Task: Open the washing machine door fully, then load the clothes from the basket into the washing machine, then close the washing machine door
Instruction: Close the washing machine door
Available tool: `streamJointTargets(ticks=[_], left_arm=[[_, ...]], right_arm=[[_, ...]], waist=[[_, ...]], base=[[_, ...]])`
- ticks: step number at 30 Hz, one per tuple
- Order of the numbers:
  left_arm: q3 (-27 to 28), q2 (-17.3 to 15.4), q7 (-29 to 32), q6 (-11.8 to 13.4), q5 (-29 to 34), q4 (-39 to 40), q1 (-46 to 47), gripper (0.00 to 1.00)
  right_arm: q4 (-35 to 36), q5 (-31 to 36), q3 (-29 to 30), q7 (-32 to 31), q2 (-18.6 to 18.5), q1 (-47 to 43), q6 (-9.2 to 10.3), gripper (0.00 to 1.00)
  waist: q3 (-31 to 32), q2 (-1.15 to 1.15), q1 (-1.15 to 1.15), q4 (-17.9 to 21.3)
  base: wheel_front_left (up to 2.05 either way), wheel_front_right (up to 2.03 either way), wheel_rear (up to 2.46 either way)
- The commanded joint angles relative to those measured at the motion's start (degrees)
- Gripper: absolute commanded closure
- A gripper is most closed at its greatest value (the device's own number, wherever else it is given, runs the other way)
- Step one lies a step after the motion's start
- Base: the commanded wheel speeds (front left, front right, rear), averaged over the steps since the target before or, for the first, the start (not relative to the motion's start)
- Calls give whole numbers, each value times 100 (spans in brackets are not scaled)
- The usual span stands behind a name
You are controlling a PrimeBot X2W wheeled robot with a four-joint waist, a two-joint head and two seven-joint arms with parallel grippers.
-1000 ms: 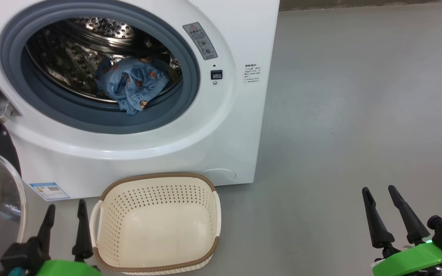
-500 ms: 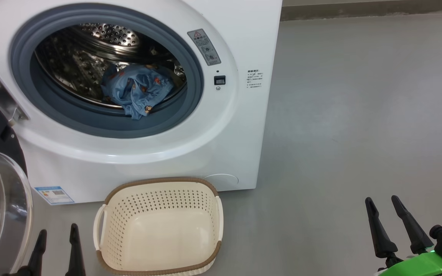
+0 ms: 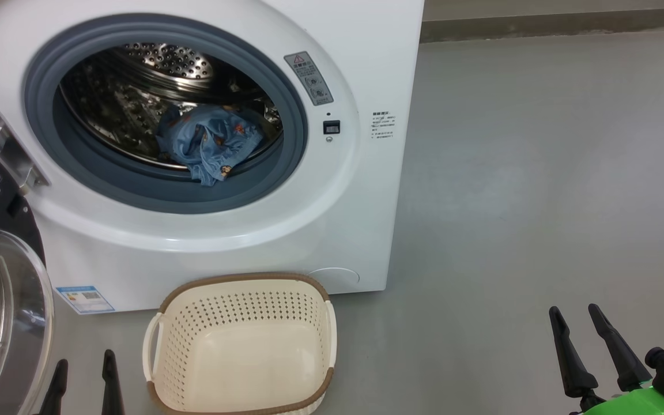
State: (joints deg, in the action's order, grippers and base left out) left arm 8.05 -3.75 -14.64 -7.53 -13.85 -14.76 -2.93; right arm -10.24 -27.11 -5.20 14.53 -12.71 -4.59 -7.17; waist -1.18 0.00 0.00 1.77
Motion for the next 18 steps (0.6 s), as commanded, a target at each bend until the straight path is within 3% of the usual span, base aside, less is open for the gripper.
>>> streamJointTargets(ticks=[1, 18], left_arm=[[205, -34, -36, 4, 52, 186, 79, 0], [178, -5, -36, 4, -18, 259, 57, 0]], right_arm=[[124, 91, -89, 47, -142, 55, -32, 0], [142, 89, -98, 47, -163, -2, -32, 0]], waist=[[7, 0, 0, 3], [53, 0, 0, -29]], base=[[0, 0, 0], [-9, 9, 0]])
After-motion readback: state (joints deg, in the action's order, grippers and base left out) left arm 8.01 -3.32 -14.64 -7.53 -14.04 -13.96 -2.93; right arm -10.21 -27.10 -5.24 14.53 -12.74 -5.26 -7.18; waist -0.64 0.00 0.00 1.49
